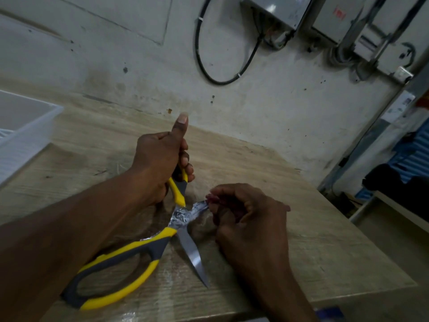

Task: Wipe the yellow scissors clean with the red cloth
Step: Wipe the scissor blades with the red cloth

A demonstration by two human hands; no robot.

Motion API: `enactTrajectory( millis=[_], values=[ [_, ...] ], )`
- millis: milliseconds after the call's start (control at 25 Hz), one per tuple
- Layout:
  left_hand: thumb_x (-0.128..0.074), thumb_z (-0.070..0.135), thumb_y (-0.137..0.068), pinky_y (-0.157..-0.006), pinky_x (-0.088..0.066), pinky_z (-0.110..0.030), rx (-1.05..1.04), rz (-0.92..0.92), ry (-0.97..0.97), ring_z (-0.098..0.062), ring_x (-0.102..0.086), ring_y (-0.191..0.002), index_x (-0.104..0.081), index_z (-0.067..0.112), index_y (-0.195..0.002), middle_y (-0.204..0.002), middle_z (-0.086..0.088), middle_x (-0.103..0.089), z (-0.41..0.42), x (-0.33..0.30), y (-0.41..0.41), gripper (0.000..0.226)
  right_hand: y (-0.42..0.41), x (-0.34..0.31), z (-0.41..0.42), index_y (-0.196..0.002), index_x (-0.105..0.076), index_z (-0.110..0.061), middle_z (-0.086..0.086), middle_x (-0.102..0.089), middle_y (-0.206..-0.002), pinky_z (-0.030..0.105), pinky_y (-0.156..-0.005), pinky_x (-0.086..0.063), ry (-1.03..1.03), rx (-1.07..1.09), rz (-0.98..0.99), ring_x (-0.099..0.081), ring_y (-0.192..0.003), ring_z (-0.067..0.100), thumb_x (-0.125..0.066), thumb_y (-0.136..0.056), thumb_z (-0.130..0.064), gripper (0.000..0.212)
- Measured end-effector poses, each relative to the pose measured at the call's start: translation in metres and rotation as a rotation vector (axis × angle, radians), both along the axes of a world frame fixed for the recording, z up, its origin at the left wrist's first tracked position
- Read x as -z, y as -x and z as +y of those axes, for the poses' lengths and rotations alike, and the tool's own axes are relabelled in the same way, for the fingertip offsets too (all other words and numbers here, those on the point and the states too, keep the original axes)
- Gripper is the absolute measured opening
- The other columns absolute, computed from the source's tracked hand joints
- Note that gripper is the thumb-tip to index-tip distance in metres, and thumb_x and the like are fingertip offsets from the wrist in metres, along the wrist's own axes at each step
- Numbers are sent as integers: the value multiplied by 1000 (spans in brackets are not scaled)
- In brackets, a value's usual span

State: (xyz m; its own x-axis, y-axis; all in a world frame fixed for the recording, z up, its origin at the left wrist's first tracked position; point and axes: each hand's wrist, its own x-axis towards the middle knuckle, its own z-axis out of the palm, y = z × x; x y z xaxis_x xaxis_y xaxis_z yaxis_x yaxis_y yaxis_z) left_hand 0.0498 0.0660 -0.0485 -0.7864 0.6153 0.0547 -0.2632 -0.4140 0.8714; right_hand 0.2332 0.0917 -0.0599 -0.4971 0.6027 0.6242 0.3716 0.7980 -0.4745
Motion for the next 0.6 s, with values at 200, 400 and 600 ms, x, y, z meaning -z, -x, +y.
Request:
enactTrajectory(
  millis=[200, 400, 600],
  values=[
    [-72, 56, -87, -44, -48, -30, -13, -5, -1, -24, -49, -38, -54, 10, -62, -46, -8, -48, 0, 0, -1, 55, 2, -12, 0, -103, -60, -38, -18, -73, -87, 32, -75, -61, 103, 81, -66, -69, -81, -2, -79, -71, -7, 49],
    [-71, 56, -88, -43, -47, -31, -9, -6, -15, -25, -48, -37, -54, 9, -63, -46, -9, -47, 2, 1, 0, 55, 5, -16, -7, -106, -47, -43, -19, -71, -82, 34, -70, -59, 105, 95, -94, -67, -77, -1, -78, -65, -6, 63],
    [-72, 55, -88, -43, -48, -31, -19, -1, -22, -24, -49, -36, -56, 8, -65, -45, -9, -48, 0, 0, 0, 54, 5, -16, -3, -107, -47, -43, -19, -70, -84, 11, -62, -49, 96, 120, -122, -64, -76, -5, -80, -68, -6, 62]
  ],
)
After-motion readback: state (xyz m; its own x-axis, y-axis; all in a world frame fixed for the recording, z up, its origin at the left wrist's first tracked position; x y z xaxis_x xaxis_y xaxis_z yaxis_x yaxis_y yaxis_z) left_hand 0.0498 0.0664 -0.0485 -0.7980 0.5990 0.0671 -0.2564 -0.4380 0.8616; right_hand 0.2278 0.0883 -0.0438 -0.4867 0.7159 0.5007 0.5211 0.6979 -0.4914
